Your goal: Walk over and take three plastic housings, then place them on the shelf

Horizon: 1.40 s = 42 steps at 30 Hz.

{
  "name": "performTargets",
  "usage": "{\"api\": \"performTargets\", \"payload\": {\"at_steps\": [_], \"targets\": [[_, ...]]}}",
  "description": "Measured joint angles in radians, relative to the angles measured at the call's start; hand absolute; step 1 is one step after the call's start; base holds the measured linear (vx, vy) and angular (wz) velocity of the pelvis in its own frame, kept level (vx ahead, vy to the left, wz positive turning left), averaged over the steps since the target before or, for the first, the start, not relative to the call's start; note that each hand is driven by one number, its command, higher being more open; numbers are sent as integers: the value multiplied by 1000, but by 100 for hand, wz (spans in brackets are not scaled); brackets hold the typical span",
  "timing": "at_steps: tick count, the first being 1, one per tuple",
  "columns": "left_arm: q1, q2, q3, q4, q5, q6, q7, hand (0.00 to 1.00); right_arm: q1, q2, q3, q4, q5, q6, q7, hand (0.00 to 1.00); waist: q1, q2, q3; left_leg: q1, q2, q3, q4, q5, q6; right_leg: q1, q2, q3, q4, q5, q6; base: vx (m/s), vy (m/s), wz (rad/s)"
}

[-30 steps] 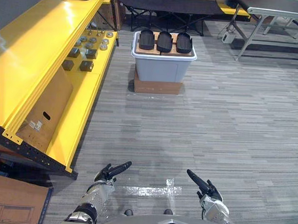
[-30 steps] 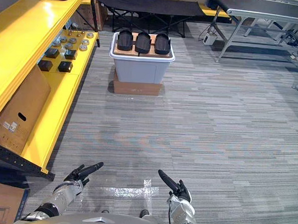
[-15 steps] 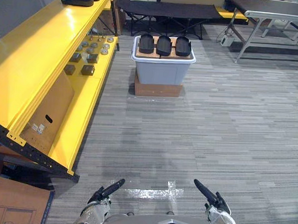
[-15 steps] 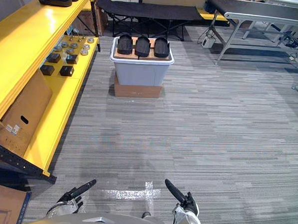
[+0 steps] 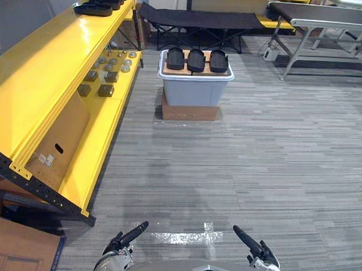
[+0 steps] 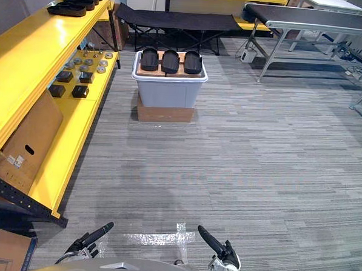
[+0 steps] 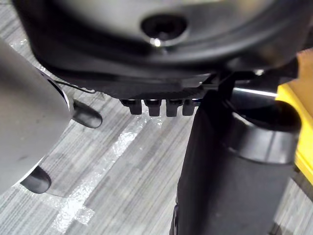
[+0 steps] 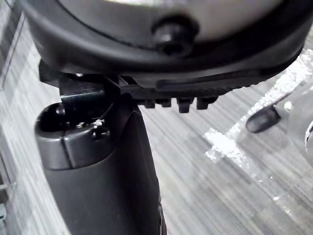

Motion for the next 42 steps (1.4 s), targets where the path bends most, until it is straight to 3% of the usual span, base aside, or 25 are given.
{"api": "performTargets", "payload": {"at_steps": [4,7,10,14,15,16,17,18,19,20,22,23,25,28,30,31,32,33,34,36,37,38,39,40,42], "targets": [[-15,3,-34,-5,40,14,-12,100,-21,9,2,0,-1,1,4,100,-3,6,49,27,26,25,30,-9,20,-117,-6,-24,271,-51,10,-14,24,-21],[-22,23,-36,-5,75,17,-20,100,-1,41,-1,4,-15,3,12,100,0,-17,61,30,39,18,60,-54,22,-114,-8,-72,290,-76,-13,12,-24,-7],[-52,13,-34,-4,115,46,-23,100,6,42,-21,6,-54,24,16,100,-4,6,83,19,97,19,121,-108,-18,-161,-3,-86,326,-91,-16,26,-59,-9],[-49,27,-4,-9,204,68,-71,100,50,47,-28,7,-58,42,23,100,-16,-40,54,22,140,-15,206,-200,-99,-188,-21,-74,302,-102,-34,208,-268,26],[-40,19,12,-10,211,72,-72,100,53,44,-29,8,-58,49,24,100,-19,-36,42,23,167,-26,243,-213,-105,-171,-5,-88,299,-131,-40,290,-261,41],[-34,16,31,-14,217,77,-74,100,57,42,-37,7,-56,49,27,100,-21,-10,32,-32,201,-44,374,-229,-109,-152,31,-103,277,-153,-58,378,-333,24],[-36,10,76,-41,218,86,-85,100,55,40,-36,6,-58,44,29,100,-19,7,26,-145,246,-70,598,-203,-86,-124,58,-121,258,-162,-71,506,-388,15],[-40,-3,114,-55,218,85,-91,100,49,31,-35,-3,-61,42,30,100,-9,36,42,-232,289,-97,816,-139,-88,-52,98,-124,210,-157,-92,438,-336,2],[-40,-10,128,-62,219,85,-91,100,51,24,-35,-4,-68,39,29,100,-6,42,48,-267,305,-109,905,-133,-98,-17,119,-124,186,-158,-100,479,-277,-16],[-38,-13,133,-59,220,88,-88,100,48,16,-34,1,-80,39,27,100,4,58,44,-309,299,-123,1010,-141,-111,52,138,-115,141,-161,-119,468,-209,-26],[-22,-22,142,-49,218,93,-86,100,19,21,-34,16,-81,37,26,100,20,50,48,-367,219,-106,1002,-178,-121,132,133,-78,72,-164,-125,449,-160,-49],[-12,-27,143,-48,219,95,-88,100,9,23,-31,19,-81,37,26,100,30,48,49,-383,197,-95,963,-191,-116,150,129,-61,56,-164,-125,379,-57,-66],[2,-40,204,-43,215,97,-99,100,-26,34,-26,22,-89,35,23,100,47,39,59,-454,117,-50,714,-188,-95,186,115,-33,6,-165,-124,455,9,-52],[12,-47,250,-40,225,60,-98,100,-26,40,-8,5,-116,20,21,100,85,25,101,-484,61,-49,346,-48,-84,253,85,-15,-16,-207,-106,436,78,-33],[43,-52,251,-39,221,41,-101,100,-20,33,15,1,-119,16,23,100,84,35,104,-514,72,-42,288,-13,-74,278,90,-9,-15,-271,-88,379,163,-13],[45,-46,264,-36,214,24,-111,100,-10,45,12,5,-118,16,20,100,92,11,102,-521,61,-8,332,68,-32,303,69,-11,-5,-312,-106,506,213,11],[51,-34,261,-36,218,7,-111,100,-12,57,6,12,-116,16,21,100,97,-15,96,-519,48,17,347,82,-10,298,48,-3,40,-324,-122,541,189,22],[50,-29,246,-36,225,4,-109,100,-10,58,2,12,-116,15,21,100,96,-20,94,-516,37,14,345,95,10,279,40,11,86,-318,-133,564,177,33],[43,-12,222,-28,225,-7,-102,100,-14,66,-2,15,-117,16,24,100,90,-32,97,-492,10,8,326,111,46,224,14,36,237,-297,-115,558,210,45],[38,15,203,-3,220,-9,-97,100,-35,80,-9,41,-119,12,35,100,86,-68,110,-399,-34,12,266,79,58,83,-35,67,601,-190,85,593,237,23],[31,21,198,-5,226,-13,-84,100,-48,81,-9,51,-121,5,45,100,85,-77,120,-327,-54,12,236,57,53,-30,-80,65,848,-125,163,517,193,-10],[31,19,187,-4,229,-19,-68,100,-49,72,-8,49,-126,-1,52,100,82,-71,123,-273,-58,12,223,33,53,-95,-100,49,952,-142,134,611,237,-11],[31,20,154,-4,240,-37,-62,100,-49,61,-6,44,-143,-11,54,100,79,-50,131,-197,-56,8,199,13,51,-160,-115,10,990,-169,89,395,153,-2],[29,22,133,-5,239,-46,-59,100,-47,58,-4,41,-149,-19,54,100,79,-43,132,-162,-56,5,181,10,53,-180,-118,-12,970,-181,72,484,155,26],[-11,23,70,-37,221,-51,-60,100,-30,58,5,16,-157,-28,46,100,53,-23,122,-64,-53,-55,110,5,47,-249,-112,-93,704,-227,46,569,55,70]]}}
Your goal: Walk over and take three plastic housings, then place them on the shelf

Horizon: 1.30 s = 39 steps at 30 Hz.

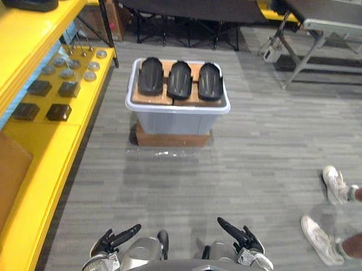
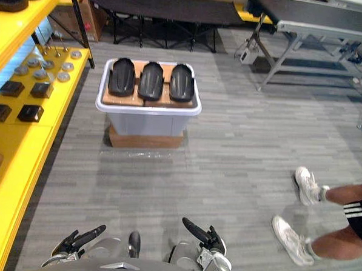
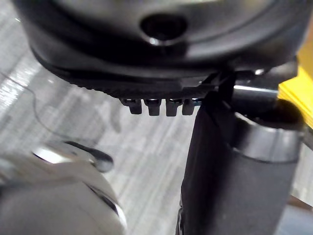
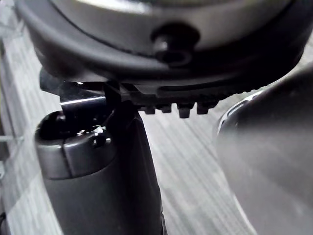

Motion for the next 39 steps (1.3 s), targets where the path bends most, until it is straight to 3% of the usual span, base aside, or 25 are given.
{"api": "performTargets", "payload": {"at_steps": [2,3,5,7,8,9,10,11,12,14,16,17,18,19,20,21,24,28,33,36,39], "targets": [[-44,-18,-39,-38,-14,2,-9,100,9,-1,9,-20,4,4,-5,100,-2,5,-2,20,10,-46,1,-32,-11,-37,13,5,-264,24,4,451,-59,74],[-73,-35,-49,-57,-39,4,-19,100,10,-4,20,-24,13,12,-8,100,-3,5,-2,30,20,-69,19,-62,-18,-51,28,29,-413,86,-11,439,-114,60],[-84,-66,-46,-80,-73,21,-22,100,12,-4,40,-27,19,34,-19,100,-10,4,-4,42,36,-97,73,-130,-38,-59,48,64,-528,175,-19,442,-186,42],[-79,-90,-44,-84,-95,37,-17,100,16,-3,47,-27,20,44,-25,100,-23,-2,-24,58,50,-124,120,-200,-65,-54,67,73,-545,223,-48,544,-329,39],[-63,-108,-33,-81,-106,53,-8,100,18,0,47,-27,31,52,-26,100,-26,5,-38,74,69,-140,144,-241,-86,-41,81,68,-532,280,-77,566,-342,35],[-57,-131,-6,-70,-110,72,5,100,17,-14,48,-25,47,53,-26,100,-23,23,-45,66,108,-144,221,-263,-116,-29,107,42,-493,269,-101,554,-340,37],[-56,-137,3,-72,-109,81,11,100,18,-17,49,-24,52,52,-27,100,-26,34,-50,27,122,-146,299,-264,-126,-22,116,26,-487,248,-109,492,-343,34],[-61,-148,24,-73,-114,89,17,100,19,-25,48,-24,60,48,-28,100,-26,50,-53,-45,143,-142,455,-254,-145,-4,133,7,-488,222,-117,444,-328,36],[-70,-163,53,-73,-115,89,28,100,14,-40,47,-28,60,48,-27,100,-23,80,-40,-145,193,-136,691,-220,-176,51,169,-6,-512,201,-138,436,-311,22],[-70,-163,76,-65,-120,84,32,100,20,-47,43,-19,58,44,-35,100,-14,92,-33,-203,266,-77,799,-233,-179,180,206,-32,-580,191,-153,423,-229,8],[-69,-152,91,-64,-108,82,22,100,32,-33,37,-20,58,25,-40,100,-8,74,-36,-200,280,-6,672,-235,-175,266,195,-37,-644,190,-151,420,-195,-6],[-70,-159,91,-54,-108,66,9,100,37,-33,45,-32,57,4,-41,100,4,79,-48,-201,295,24,428,-154,-146,307,188,-38,-693,178,-133,412,-70,-27],[-76,-160,92,-33,-107,62,7,100,39,-35,47,-40,46,-4,-41,100,3,91,-57,-200,303,23,320,-54,-145,306,195,-37,-695,172,-123,457,31,-27],[-86,-162,91,-12,-107,64,8,100,39,-35,44,-47,38,-12,-44,100,2,97,-66,-186,303,20,254,-23,-177,306,197,-33,-691,162,-111,271,137,0],[-91,-160,90,1,-106,65,10,100,41,-32,42,-47,40,-15,-43,100,-3,91,-71,-175,294,22,220,-24,-179,301,188,-35,-686,159,-107,249,158,15],[-98,-147,89,13,-104,67,14,100,51,-18,42,-47,40,-17,-37,100,-6,68,-71,-158,272,24,166,-13,-177,288,168,-40,-675,153,-96,166,118,23],[-104,-110,89,18,-67,68,26,100,66,15,44,-47,60,-28,-14,100,-3,9,-73,-133,220,26,85,19,-163,286,122,-52,-675,144,-77,168,118,22],[-92,-101,89,35,-30,67,33,100,82,19,45,-57,59,-60,-16,100,-1,13,-73,-81,189,31,28,31,-151,313,95,-51,-676,143,-65,66,58,5],[-69,-83,87,37,5,67,35,100,117,20,95,-104,60,-81,-32,100,-3,13,-72,-46,186,33,-50,68,-155,311,98,-50,-676,143,-63,-34,-17,-1],[-50,-65,78,39,5,67,35,100,216,18,211,-354,59,-58,-84,100,-9,10,-70,-38,189,34,-95,82,-158,294,108,-37,-679,141,-61,-82,-21,-7],[-4,-26,35,31,10,63,31,100,243,12,243,-546,84,-11,-115,100,-26,-9,-57,-59,187,53,-88,86,-155,255,108,0,-667,139,-60,-127,14,-22]]}}
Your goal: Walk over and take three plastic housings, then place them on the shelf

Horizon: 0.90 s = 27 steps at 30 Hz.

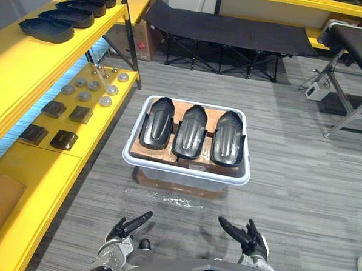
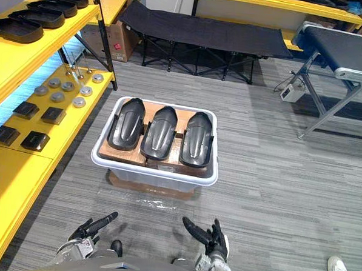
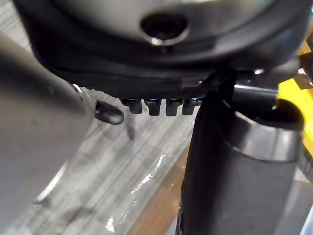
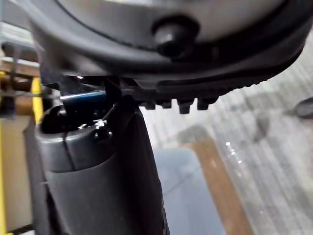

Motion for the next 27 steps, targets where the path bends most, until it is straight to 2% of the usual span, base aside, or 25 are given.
{"api": "performTargets", "payload": {"at_steps": [2,5,7,10,12,14,18,20,24,27], "targets": [[12,23,-23,-18,-5,1,-4,100,-3,-14,-4,-49,15,1,-14,100,1,-13,7,-34,0,-1,21,-4,4,-33,-1,4,5,0,8,-143,37,-4],[12,64,-58,-76,-4,-24,-13,100,-62,-66,-48,-84,39,17,-19,100,3,-27,71,-125,3,-19,136,-37,14,-69,1,8,20,15,20,-124,52,8],[12,80,-83,-103,-4,-28,-21,100,-115,-121,-85,-89,49,24,-28,100,3,-18,113,-182,5,-26,207,-62,25,-91,5,13,21,32,24,-149,79,-2],[11,90,-116,-143,14,-37,-29,100,-212,-215,-128,-90,82,44,-46,100,5,10,176,-255,4,-31,285,-86,42,-130,4,32,31,51,35,-92,82,-3],[9,95,-134,-170,16,-41,-31,100,-283,-268,-142,-90,92,55,-70,100,11,23,226,-298,5,-42,341,-97,57,-162,3,37,68,53,28,-97,96,5],[-10,95,-141,-213,-1,-48,-42,100,-406,-333,-162,-74,126,66,-101,100,34,36,288,-367,12,-54,419,-114,65,-232,3,54,147,41,20,-139,108,-1],[-68,93,-163,-215,-9,-52,-52,100,-609,-424,-163,29,157,91,-109,100,65,53,312,-472,10,-71,504,-137,76,-353,-14,60,288,-6,23,-149,83,7],[-96,82,-169,-217,-9,-65,-63,100,-691,-459,-156,34,171,104,-107,100,74,66,335,-521,-6,-86,539,-142,74,-416,-44,53,377,-45,28,-143,39,27],[-141,61,-171,-223,-43,-66,-72,100,-790,-517,-146,44,171,106,-107,100,87,88,361,-613,-39,-117,560,-123,87,-513,-83,28,459,-69,34,-105,12,29],[-144,59,-171,-234,-73,-71,-78,100,-841,-551,-144,61,171,106,-129,100,88,83,367,-654,-52,-121,566,-112,91,-560,-97,27,489,-71,35,-46,3,13]]}}
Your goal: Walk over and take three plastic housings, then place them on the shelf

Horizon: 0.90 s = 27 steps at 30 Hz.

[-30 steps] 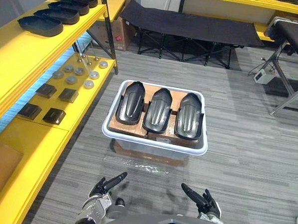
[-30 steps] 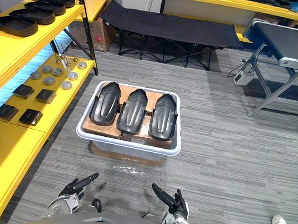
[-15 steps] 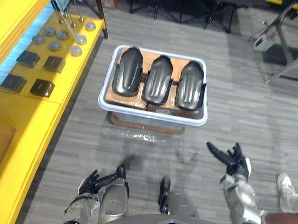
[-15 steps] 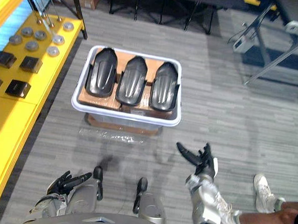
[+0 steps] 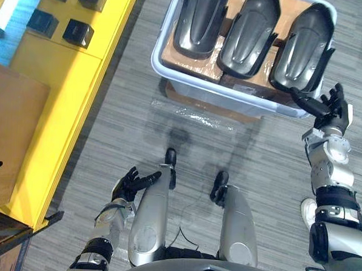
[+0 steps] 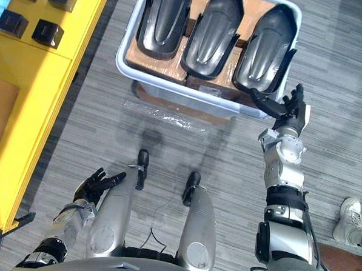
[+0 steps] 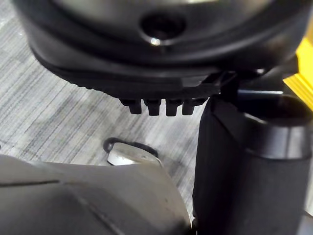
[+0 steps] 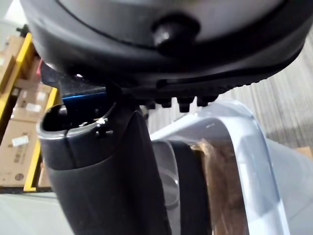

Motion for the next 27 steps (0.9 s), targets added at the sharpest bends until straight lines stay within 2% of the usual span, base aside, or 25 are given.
{"api": "performTargets", "payload": {"at_steps": [12,17,21,24,27], "targets": [[-6,-6,-10,-1,-80,-18,-16,100,-227,-184,70,39,22,10,-88,100,-2,4,13,-60,-27,-3,3,21,11,-81,-37,0,74,-26,0,-18,-26,7],[-4,-3,-22,1,-108,-16,-17,100,-268,-265,78,73,22,73,-107,100,-5,4,13,-62,-35,-4,6,29,12,-85,-46,-3,93,-35,-4,21,-42,5],[0,2,-31,2,-129,-17,-24,100,-322,-283,93,133,21,124,-127,100,-8,4,13,-60,-35,-4,7,29,12,-84,-46,-3,100,-37,-6,7,-41,1],[1,2,-32,2,-131,-17,-30,100,-345,-283,110,167,21,141,-150,100,-7,4,13,-59,-35,-4,7,30,12,-84,-47,-3,105,-39,-7,-17,-24,2],[2,4,-33,2,-132,-17,-32,100,-371,-285,119,180,21,190,-159,100,-8,4,13,-59,-35,-5,6,26,8,-87,-50,-3,106,-40,-8,-42,-25,2]]}}
